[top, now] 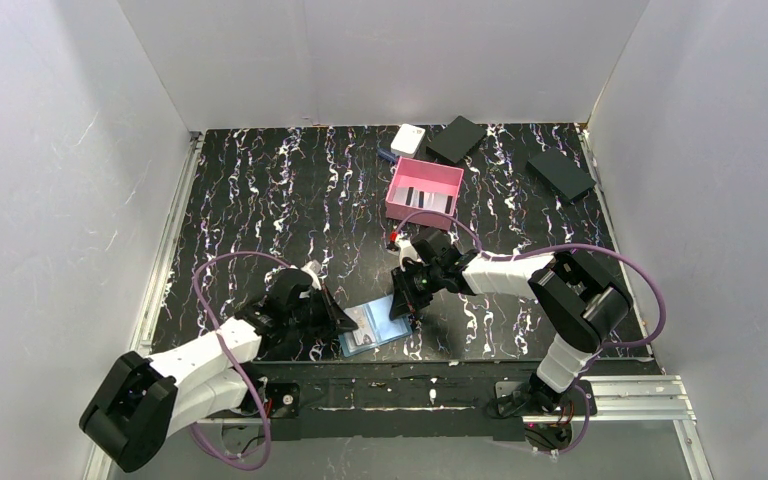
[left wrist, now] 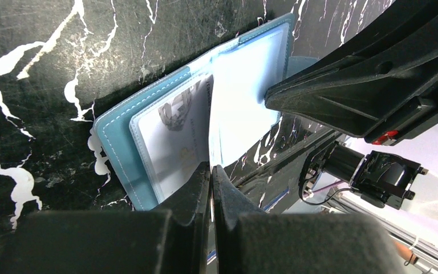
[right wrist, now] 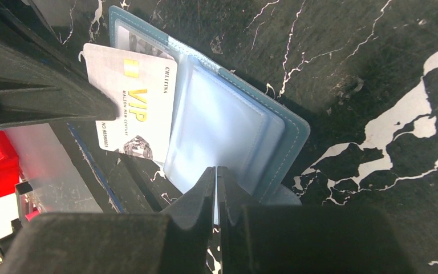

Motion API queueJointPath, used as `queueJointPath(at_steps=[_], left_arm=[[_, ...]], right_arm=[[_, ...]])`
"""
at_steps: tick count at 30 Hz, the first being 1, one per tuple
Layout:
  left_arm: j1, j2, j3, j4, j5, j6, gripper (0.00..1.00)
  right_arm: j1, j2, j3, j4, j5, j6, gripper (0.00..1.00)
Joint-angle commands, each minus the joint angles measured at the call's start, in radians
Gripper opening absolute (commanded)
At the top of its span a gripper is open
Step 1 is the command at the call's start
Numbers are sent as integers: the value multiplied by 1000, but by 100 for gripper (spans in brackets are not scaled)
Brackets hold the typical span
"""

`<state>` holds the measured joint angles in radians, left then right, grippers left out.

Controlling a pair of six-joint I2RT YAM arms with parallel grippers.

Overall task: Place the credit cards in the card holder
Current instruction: Insert the credit card into the card holder.

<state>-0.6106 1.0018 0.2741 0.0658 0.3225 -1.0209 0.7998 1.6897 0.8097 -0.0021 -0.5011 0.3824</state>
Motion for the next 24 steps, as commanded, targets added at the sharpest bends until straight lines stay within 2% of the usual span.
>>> queueJointPath(at_steps=[1, 17, 24], left_arm=[[0, 18, 9, 1, 6, 30, 0], [0, 120, 1, 118, 59, 21, 0], [0, 102, -10, 131, 49, 39, 0]], right_arm=[[0, 36, -24, -49, 80, -37, 13], [1, 56, -18, -48, 67, -37, 13], [0, 43, -25, -66, 111, -29, 12]])
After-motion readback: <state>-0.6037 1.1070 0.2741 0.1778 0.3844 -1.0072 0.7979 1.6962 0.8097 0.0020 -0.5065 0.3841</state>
